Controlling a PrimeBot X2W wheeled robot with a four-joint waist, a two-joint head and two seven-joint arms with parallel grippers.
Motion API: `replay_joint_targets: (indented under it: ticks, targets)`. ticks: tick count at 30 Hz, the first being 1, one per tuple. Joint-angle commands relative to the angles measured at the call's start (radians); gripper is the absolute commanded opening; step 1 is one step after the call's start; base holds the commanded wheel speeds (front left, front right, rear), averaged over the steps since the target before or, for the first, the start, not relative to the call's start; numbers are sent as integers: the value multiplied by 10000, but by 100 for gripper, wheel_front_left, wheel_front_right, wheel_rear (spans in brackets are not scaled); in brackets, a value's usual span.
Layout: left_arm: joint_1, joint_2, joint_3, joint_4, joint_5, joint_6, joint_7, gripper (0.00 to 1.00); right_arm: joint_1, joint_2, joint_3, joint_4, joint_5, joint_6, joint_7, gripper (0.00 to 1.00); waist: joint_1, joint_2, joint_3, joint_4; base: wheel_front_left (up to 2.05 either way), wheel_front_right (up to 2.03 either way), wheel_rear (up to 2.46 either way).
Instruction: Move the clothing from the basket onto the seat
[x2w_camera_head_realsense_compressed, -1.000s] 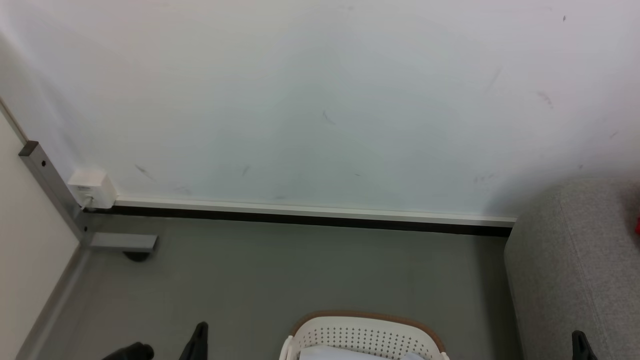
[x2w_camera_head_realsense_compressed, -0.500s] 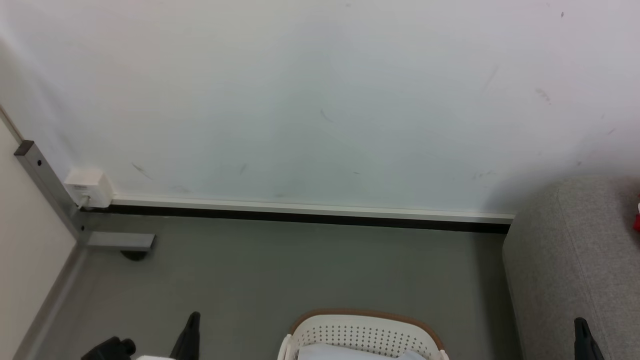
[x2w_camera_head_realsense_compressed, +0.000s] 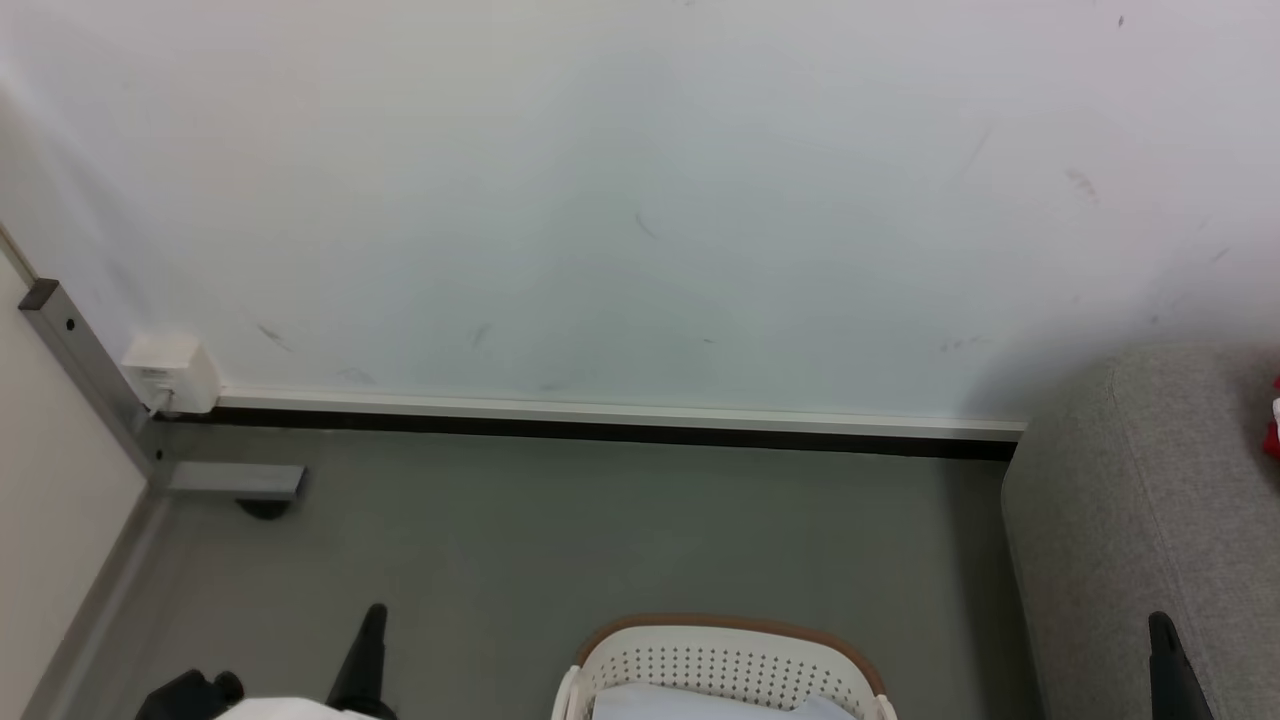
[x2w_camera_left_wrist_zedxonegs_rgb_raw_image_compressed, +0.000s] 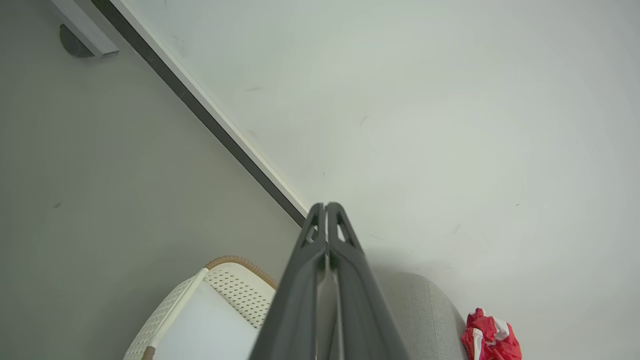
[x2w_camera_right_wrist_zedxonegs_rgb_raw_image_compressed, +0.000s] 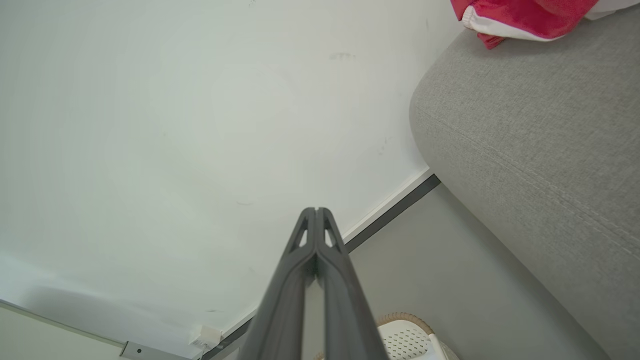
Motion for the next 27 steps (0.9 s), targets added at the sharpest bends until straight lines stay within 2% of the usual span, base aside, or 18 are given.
replay_joint_targets:
  ticks: [1, 27]
  targets:
    - [-236, 1, 157, -138, -365, -96, 83, 0, -230, -111, -39, -43, 358, -13, 84, 0, 0, 0, 7, -6, 0, 0, 0]
    - [-416, -253, 995, -271, -2654, -581, 762, 0, -809, -130, -68, 127, 3008, -19, 759, 0, 0, 0, 129, -110, 0, 0, 0]
